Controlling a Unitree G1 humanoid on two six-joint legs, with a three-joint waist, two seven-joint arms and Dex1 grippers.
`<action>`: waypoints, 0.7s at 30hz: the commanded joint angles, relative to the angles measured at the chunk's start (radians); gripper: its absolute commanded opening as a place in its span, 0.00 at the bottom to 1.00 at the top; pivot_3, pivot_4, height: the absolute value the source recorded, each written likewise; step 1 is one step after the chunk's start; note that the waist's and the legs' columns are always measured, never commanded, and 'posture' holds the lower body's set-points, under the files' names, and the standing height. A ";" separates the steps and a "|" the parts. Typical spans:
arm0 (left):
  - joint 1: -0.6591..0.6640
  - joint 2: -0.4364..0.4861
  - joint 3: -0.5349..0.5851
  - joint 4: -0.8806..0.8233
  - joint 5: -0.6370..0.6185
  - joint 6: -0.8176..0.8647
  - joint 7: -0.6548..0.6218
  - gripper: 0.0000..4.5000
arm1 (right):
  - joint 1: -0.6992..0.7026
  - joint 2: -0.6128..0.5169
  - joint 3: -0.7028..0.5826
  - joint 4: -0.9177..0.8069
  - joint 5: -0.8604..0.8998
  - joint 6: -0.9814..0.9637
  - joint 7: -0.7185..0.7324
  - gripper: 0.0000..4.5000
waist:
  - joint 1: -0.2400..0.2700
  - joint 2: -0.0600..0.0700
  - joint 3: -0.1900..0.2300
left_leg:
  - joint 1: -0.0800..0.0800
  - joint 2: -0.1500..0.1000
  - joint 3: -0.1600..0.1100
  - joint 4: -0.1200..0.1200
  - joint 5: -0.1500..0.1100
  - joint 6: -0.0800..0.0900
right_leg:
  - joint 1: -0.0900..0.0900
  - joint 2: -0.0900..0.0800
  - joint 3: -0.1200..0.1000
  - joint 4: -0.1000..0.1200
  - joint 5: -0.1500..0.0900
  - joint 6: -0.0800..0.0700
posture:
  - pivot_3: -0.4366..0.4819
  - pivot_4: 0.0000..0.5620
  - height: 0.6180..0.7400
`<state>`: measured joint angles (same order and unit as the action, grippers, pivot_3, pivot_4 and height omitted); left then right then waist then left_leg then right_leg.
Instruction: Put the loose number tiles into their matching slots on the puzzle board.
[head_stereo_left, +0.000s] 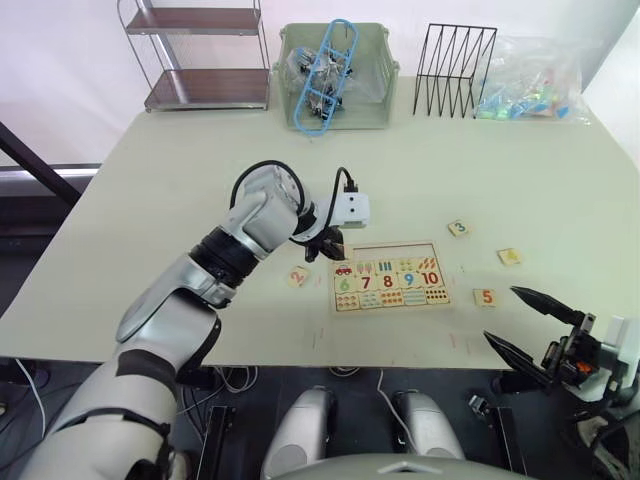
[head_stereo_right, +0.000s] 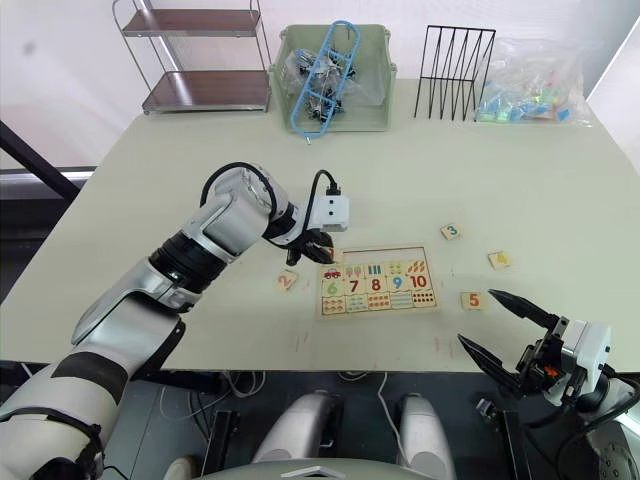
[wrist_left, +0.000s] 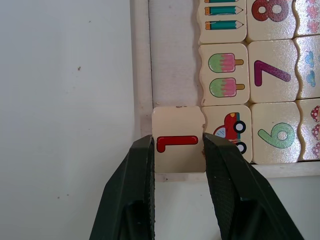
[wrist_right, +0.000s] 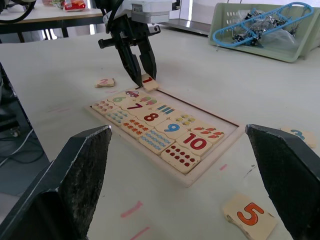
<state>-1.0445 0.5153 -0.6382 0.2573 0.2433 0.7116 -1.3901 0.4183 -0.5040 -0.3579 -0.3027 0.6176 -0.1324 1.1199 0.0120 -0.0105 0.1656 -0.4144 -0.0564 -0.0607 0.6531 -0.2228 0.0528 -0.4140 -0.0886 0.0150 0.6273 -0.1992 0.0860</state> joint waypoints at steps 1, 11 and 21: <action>-0.010 -0.003 -0.006 -0.015 0.006 -0.002 0.003 0.21 | 0.003 -0.004 -0.008 -0.024 0.017 -0.008 -0.003 1.00 | 0.000 0.000 0.000 | 0.000 0.000 0.000 0.000 0.000 0.000 | 0.000 0.000 0.000 0.000 0.000 0.000 | 0.48 0.27 1.00; -0.002 -0.010 -0.011 -0.012 0.009 -0.003 0.007 0.21 | 0.010 -0.006 -0.011 -0.028 0.019 -0.005 -0.012 1.00 | 0.000 0.000 0.000 | 0.000 0.000 0.000 0.000 0.000 0.000 | 0.000 0.000 0.000 0.000 0.000 0.000 | 0.48 0.27 1.00; 0.011 0.003 -0.025 -0.036 0.015 0.007 -0.012 0.21 | 0.019 -0.006 -0.010 -0.039 0.022 -0.004 -0.017 1.00 | 0.000 0.000 0.000 | 0.000 0.000 0.000 0.000 0.000 0.000 | 0.000 0.000 0.000 0.000 0.000 0.000 | 0.48 0.27 1.00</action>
<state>-1.0347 0.5108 -0.6526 0.2521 0.2529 0.7147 -1.3946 0.4307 -0.5041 -0.3579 -0.3054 0.6231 -0.1324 1.1049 0.0121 -0.0105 0.1656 -0.4143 -0.0563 -0.0607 0.6531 -0.2228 0.0528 -0.4139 -0.0886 0.0150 0.6273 -0.1992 0.0860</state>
